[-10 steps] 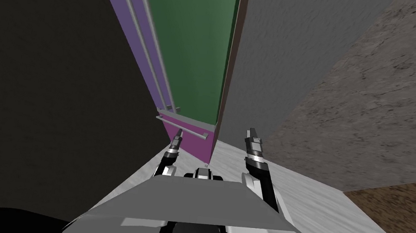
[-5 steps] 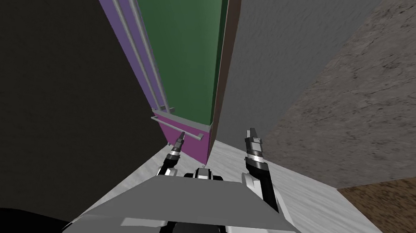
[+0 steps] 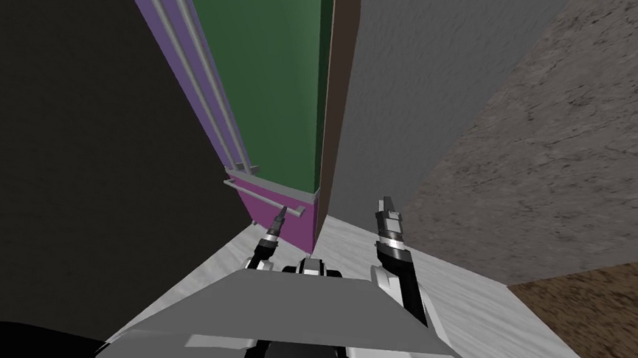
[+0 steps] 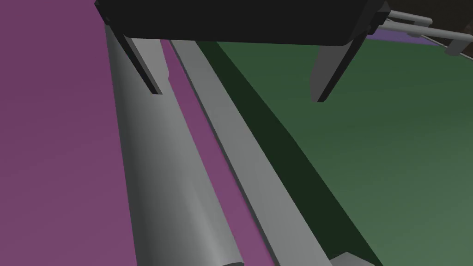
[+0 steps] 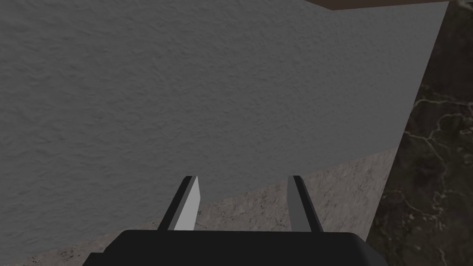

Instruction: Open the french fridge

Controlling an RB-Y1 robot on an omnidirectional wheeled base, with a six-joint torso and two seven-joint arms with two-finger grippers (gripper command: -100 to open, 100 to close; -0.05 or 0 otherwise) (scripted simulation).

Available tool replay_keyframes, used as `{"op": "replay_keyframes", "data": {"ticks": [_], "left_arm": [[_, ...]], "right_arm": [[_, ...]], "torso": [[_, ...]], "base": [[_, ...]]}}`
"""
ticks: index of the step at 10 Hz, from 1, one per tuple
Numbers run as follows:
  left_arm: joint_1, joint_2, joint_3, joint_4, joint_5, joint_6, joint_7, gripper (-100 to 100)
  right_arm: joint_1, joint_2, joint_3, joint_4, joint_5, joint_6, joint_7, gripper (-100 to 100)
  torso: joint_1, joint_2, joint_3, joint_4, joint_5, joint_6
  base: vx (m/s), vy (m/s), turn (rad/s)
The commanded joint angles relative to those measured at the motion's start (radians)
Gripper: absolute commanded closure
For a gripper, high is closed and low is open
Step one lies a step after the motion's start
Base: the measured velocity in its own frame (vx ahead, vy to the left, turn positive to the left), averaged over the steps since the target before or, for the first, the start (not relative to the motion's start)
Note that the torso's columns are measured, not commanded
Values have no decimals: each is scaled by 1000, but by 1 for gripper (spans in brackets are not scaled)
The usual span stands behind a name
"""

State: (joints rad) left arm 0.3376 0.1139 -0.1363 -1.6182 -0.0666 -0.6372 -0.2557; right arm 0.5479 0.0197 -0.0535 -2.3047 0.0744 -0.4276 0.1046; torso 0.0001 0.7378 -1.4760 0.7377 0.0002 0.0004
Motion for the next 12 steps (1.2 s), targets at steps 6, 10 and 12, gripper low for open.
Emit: {"op": "replay_keyframes", "data": {"ticks": [6,10,12], "left_arm": [[-28,18,-20,165,-42,-32,-21,-100],[-107,3,14,255,-8,-46,-71,-100],[-166,-15,47,309,27,-58,-121,-100]], "right_arm": [[0,0,0,0,0,0,0,0],[0,0,0,0,0,0,0,0],[-1,0,0,0,0,0,0,0]], "torso": [[-3,-5,-3,-1,-1,1],[7,5,3,2,2,0],[5,2,2,1,1,-2]], "base": [[34,-95,-42],[-28,9,-111],[-115,96,-182]]}}
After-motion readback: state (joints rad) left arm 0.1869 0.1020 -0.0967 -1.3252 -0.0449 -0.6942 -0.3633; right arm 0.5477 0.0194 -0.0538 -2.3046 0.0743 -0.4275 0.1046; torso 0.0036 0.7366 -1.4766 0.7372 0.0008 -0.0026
